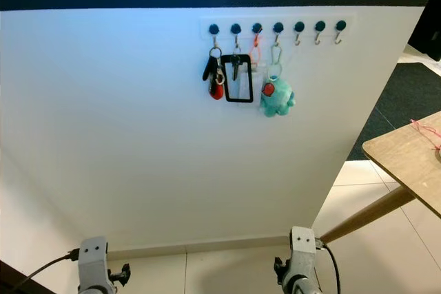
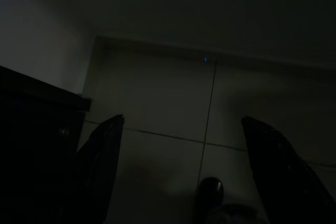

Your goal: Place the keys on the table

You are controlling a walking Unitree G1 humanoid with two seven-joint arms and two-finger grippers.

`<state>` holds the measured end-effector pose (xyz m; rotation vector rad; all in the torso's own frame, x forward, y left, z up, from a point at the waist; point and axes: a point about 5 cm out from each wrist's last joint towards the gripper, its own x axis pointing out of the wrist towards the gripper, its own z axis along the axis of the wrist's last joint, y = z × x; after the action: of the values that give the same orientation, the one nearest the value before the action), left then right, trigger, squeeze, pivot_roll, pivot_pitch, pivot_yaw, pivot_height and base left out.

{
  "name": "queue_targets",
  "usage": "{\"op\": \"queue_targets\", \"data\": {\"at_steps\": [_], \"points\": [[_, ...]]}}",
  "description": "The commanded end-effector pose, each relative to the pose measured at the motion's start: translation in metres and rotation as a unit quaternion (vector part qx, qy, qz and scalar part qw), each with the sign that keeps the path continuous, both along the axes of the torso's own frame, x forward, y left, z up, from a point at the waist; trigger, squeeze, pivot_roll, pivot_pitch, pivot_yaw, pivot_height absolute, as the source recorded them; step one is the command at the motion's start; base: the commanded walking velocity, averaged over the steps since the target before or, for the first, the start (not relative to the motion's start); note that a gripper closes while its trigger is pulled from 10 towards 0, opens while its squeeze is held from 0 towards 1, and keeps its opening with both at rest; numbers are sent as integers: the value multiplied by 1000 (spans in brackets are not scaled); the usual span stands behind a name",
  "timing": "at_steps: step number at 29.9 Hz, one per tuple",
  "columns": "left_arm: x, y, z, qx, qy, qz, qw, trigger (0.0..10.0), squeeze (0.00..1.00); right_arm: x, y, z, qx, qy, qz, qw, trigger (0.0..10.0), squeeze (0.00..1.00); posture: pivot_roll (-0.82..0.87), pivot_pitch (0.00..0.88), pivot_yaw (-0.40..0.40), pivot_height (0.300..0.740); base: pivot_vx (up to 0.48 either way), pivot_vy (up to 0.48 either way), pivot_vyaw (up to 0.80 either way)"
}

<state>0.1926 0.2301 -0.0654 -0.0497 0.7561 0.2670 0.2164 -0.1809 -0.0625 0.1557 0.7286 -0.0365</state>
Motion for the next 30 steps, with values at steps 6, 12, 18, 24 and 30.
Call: {"op": "queue_targets", "data": {"at_steps": [6,12,18,24,30], "points": [[-4,-2,-4,10,15,-38,999,10000,0,-4,-3,-1,-11,-7,2,1000,10000,0,32,34,23,740,0,0,0],[-9,-2,-5,14,14,-28,999,10000,0,0,-2,2,-22,-15,18,999,10000,0,32,24,18,740,0,0,700],[-10,-3,-5,2,2,-22,1000,10000,0,1,-4,2,-21,-11,13,1000,10000,0,41,16,5,740,0,0,489],[-11,-3,-6,-2,4,-15,1000,10000,0,1,-1,2,-20,-14,22,999,10000,0,41,14,3,740,0,0,0],[-5,-1,-3,5,-2,5,1000,10000,0,3,3,3,-21,-18,32,999,10000,0,39,18,5,740,0,-231,0]]}}
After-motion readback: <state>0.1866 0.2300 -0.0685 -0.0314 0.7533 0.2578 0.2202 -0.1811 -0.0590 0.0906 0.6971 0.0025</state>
